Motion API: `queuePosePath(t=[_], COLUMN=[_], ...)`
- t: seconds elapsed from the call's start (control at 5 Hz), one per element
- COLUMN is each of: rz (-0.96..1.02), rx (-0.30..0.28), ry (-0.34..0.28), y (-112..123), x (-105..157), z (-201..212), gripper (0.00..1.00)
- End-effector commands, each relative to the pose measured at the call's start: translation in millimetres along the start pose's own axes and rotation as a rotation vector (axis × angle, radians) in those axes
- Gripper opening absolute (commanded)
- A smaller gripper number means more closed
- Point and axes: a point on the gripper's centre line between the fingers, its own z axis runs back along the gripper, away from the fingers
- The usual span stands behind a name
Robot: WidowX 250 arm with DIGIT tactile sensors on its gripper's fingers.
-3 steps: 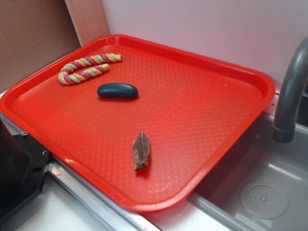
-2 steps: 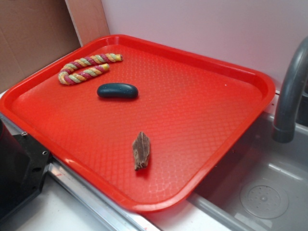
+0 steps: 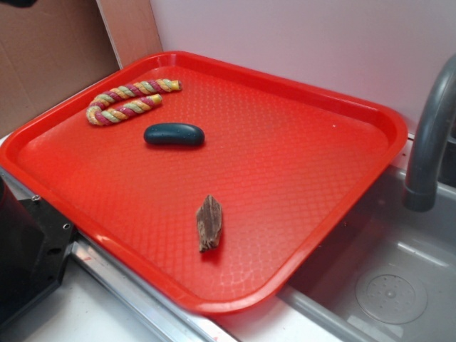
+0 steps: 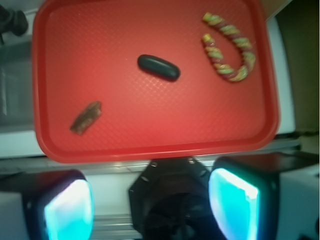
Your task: Grab the wood chip.
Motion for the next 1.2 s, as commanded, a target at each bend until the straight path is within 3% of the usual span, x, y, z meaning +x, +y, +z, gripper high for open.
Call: queuePosePath(t=[0.0, 0.4, 0.6, 0.8, 1.0], rz=[0.374, 0.709, 0.692, 0.755, 0.721], rx=[-0.039, -0.051, -0.035, 0.0, -0.013], ry=[0.006, -0.009, 0.01, -0.031, 0.003], y=[-26.9, -59.1, -71.0, -77.2, -90.1], x=[9.2, 27.5, 35.1, 38.9, 36.0], z=[-22.2, -64.9, -94.3, -122.2, -151.1], gripper=[1.0, 1.0, 1.0, 1.0, 1.0])
